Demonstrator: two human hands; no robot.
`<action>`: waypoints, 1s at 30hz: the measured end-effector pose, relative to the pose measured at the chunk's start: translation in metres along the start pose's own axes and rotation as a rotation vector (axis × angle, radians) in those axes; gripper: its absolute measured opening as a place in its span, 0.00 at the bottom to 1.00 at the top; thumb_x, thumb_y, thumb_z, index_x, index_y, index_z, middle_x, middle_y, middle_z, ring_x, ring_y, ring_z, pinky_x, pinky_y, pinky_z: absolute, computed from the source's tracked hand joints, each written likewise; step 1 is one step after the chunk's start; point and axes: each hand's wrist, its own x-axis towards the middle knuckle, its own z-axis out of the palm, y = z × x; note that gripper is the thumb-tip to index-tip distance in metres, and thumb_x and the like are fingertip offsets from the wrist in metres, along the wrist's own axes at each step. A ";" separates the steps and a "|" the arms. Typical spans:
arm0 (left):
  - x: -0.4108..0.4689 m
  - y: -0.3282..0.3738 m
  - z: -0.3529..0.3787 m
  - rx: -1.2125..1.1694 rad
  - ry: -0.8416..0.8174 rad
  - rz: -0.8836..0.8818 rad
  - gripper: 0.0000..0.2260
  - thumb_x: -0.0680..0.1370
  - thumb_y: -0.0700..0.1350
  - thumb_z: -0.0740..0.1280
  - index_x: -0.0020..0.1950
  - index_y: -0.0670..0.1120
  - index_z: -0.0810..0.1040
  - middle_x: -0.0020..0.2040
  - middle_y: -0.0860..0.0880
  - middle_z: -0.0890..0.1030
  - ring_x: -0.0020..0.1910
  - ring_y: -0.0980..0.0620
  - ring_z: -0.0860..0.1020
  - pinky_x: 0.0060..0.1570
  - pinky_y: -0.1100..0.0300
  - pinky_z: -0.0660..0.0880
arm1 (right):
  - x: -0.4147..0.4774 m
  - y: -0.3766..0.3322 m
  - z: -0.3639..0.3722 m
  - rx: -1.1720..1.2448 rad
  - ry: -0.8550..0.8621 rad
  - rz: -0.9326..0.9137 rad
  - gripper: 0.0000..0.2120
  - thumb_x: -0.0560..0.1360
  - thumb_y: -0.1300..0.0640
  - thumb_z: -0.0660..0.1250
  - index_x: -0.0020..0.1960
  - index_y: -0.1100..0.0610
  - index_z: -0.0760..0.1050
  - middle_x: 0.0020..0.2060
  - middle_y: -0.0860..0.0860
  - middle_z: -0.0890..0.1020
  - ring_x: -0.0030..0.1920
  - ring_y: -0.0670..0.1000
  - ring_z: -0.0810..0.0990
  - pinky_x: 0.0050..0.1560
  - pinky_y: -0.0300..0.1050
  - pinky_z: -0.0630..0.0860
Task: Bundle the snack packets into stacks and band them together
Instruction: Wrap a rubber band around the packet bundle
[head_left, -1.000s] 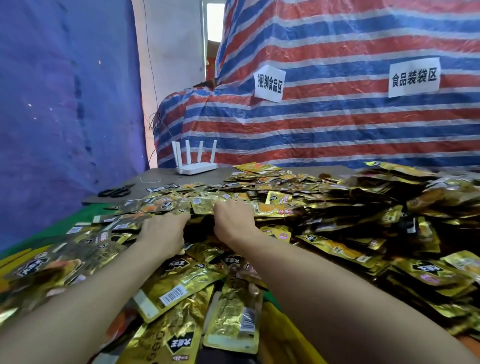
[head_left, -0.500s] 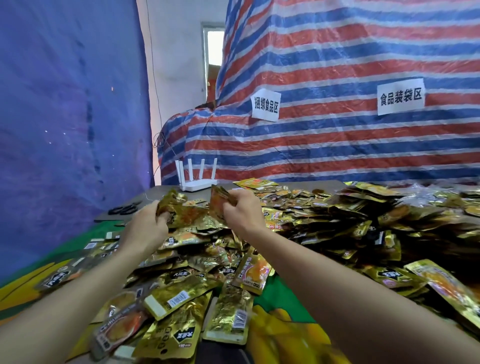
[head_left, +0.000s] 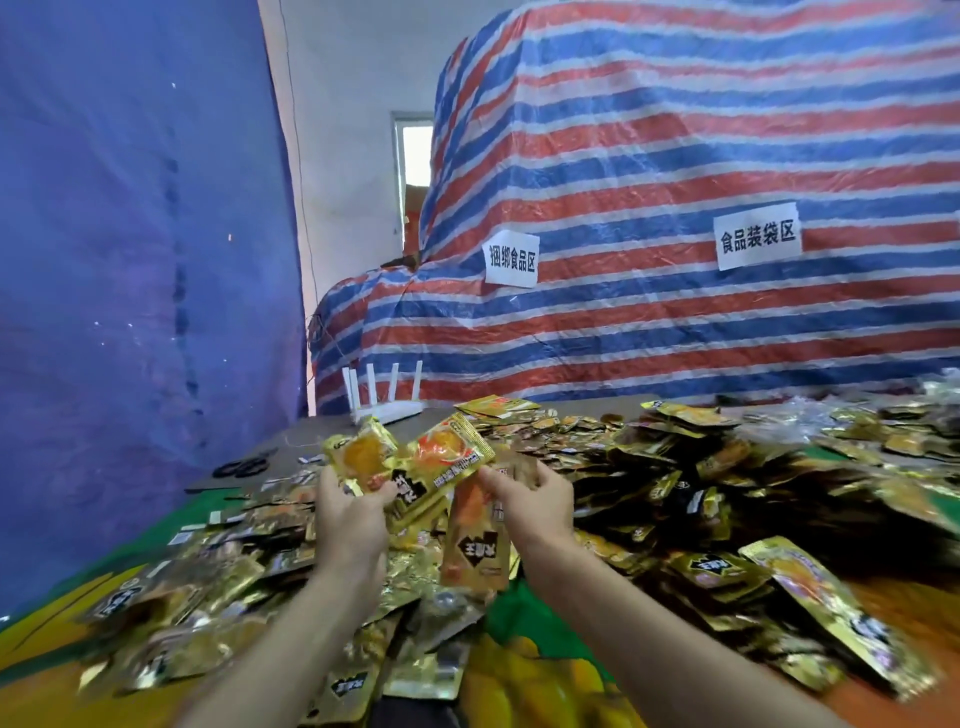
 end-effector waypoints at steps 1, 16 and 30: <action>-0.009 -0.010 0.007 0.017 -0.020 -0.029 0.24 0.78 0.29 0.65 0.71 0.44 0.67 0.66 0.41 0.77 0.64 0.41 0.77 0.62 0.41 0.74 | -0.006 0.005 -0.004 0.024 0.052 0.017 0.05 0.78 0.55 0.72 0.50 0.57 0.80 0.52 0.53 0.83 0.45 0.52 0.82 0.42 0.44 0.78; -0.081 -0.063 0.042 0.544 -0.327 0.181 0.31 0.74 0.32 0.68 0.71 0.53 0.63 0.62 0.52 0.71 0.62 0.52 0.71 0.60 0.56 0.73 | -0.034 0.043 -0.032 0.062 0.038 -0.217 0.13 0.80 0.47 0.57 0.45 0.46 0.79 0.44 0.49 0.82 0.49 0.49 0.82 0.55 0.56 0.81; -0.073 -0.056 0.027 0.247 -0.525 0.023 0.20 0.68 0.34 0.79 0.56 0.47 0.79 0.48 0.50 0.86 0.49 0.51 0.85 0.46 0.59 0.81 | -0.044 0.038 -0.030 0.133 -0.025 -0.293 0.34 0.71 0.29 0.59 0.48 0.61 0.81 0.43 0.61 0.85 0.47 0.62 0.85 0.51 0.67 0.82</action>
